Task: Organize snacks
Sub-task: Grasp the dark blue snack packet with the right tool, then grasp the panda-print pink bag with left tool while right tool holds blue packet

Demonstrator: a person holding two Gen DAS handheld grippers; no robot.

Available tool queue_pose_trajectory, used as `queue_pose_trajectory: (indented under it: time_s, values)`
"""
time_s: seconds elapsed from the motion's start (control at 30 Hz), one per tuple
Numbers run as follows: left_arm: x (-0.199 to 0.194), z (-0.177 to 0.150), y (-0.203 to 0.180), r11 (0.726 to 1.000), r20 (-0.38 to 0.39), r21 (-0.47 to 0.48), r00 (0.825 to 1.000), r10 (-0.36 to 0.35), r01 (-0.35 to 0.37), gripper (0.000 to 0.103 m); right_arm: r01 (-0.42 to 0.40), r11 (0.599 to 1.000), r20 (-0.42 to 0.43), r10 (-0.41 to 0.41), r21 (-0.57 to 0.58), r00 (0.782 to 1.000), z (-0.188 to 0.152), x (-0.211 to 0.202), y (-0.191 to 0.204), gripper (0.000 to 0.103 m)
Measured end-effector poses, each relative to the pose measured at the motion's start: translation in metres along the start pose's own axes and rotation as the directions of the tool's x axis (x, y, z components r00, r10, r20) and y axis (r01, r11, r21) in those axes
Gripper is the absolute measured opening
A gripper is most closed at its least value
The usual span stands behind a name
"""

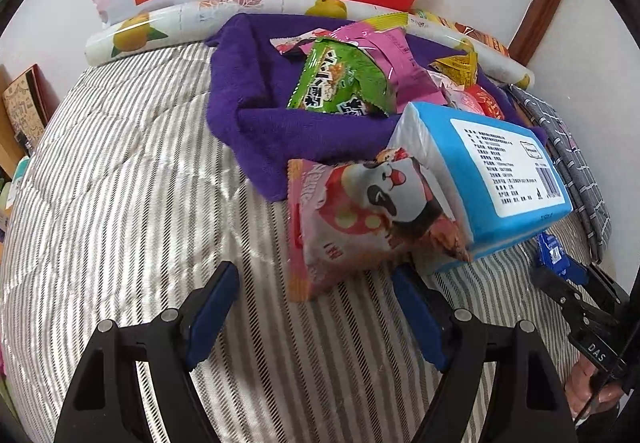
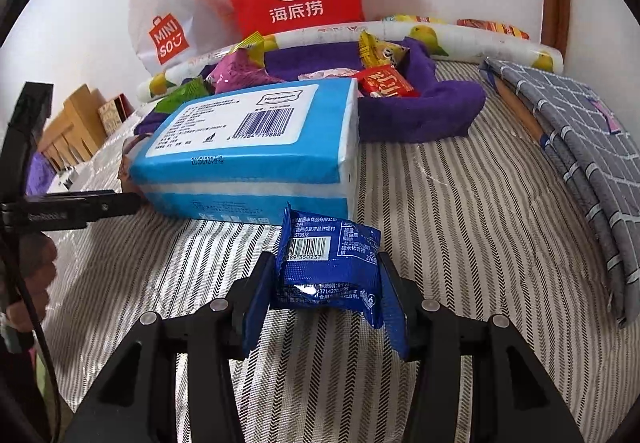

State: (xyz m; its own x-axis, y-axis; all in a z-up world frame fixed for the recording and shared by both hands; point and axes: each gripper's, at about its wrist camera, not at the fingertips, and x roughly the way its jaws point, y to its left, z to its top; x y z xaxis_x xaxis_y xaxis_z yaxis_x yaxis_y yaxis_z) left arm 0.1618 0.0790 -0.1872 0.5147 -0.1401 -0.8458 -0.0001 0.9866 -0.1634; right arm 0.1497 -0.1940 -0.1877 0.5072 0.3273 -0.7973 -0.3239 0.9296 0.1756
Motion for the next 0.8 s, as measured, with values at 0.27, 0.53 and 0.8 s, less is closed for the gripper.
queue_pose_trajectory:
  time_s: [0.27, 0.53, 0.8]
  values:
    - [0.005, -0.004, -0.009, 0.998, 0.087, 0.042, 0.995, 0.042, -0.045, 0.078, 0.016, 0.999, -0.005, -0.017, -0.038, 1.0, -0.001, 0.003, 0.007, 0.055]
    - [0.01, -0.006, -0.02, 0.988, 0.105, 0.097, 0.989, 0.107, -0.117, 0.08, 0.013, 0.999, -0.004, -0.014, -0.032, 1.0, -0.001, 0.003, 0.005, 0.055]
    - [0.011, -0.006, -0.021, 0.988, 0.1, 0.103, 0.99, 0.104, -0.114, 0.083, 0.035, 0.998, -0.006, -0.035, -0.059, 0.999, -0.001, 0.004, 0.011, 0.055]
